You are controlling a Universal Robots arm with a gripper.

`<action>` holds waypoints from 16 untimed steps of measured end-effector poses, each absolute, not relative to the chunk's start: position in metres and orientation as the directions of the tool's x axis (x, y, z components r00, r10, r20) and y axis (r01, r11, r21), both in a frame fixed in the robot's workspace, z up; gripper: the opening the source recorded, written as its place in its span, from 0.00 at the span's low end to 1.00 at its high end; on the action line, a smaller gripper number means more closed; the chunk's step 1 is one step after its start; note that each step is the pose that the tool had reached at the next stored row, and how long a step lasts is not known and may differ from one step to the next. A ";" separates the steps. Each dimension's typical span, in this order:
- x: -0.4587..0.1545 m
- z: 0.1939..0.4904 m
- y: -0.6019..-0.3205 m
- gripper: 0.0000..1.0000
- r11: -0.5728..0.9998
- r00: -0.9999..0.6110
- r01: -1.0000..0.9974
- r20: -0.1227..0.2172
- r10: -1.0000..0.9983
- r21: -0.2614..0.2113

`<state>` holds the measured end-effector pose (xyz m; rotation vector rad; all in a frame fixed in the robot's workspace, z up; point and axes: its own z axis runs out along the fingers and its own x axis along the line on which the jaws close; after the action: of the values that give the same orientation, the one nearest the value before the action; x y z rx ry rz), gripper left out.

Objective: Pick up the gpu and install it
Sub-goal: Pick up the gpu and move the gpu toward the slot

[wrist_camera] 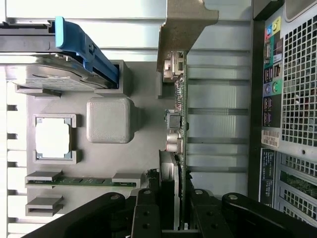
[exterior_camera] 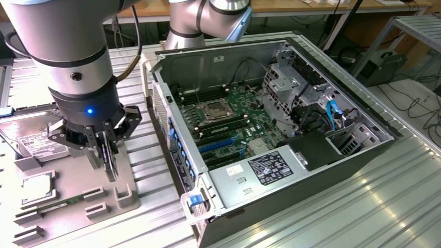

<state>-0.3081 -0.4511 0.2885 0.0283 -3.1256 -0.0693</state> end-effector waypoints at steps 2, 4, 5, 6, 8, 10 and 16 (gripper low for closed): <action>-0.308 0.290 -0.451 0.28 0.999 -1.000 -0.018 0.015 -0.018 0.044; -0.308 0.292 -0.451 0.28 0.999 -1.000 -0.018 0.016 -0.018 0.045; -0.308 0.293 -0.451 0.28 0.999 -1.000 -0.018 0.016 -0.018 0.044; -0.308 0.294 -0.451 0.28 0.999 -1.000 -0.018 0.016 -0.018 0.044; -0.308 0.296 -0.451 0.28 0.999 -1.000 -0.018 0.016 -0.018 0.044; -0.308 0.297 -0.451 0.28 0.999 -1.000 -0.018 0.017 -0.018 0.044; -0.308 0.302 -0.451 0.28 0.999 -1.000 -0.018 0.019 -0.018 0.045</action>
<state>-0.3081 -0.4511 0.3017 0.0281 -3.1217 -0.0693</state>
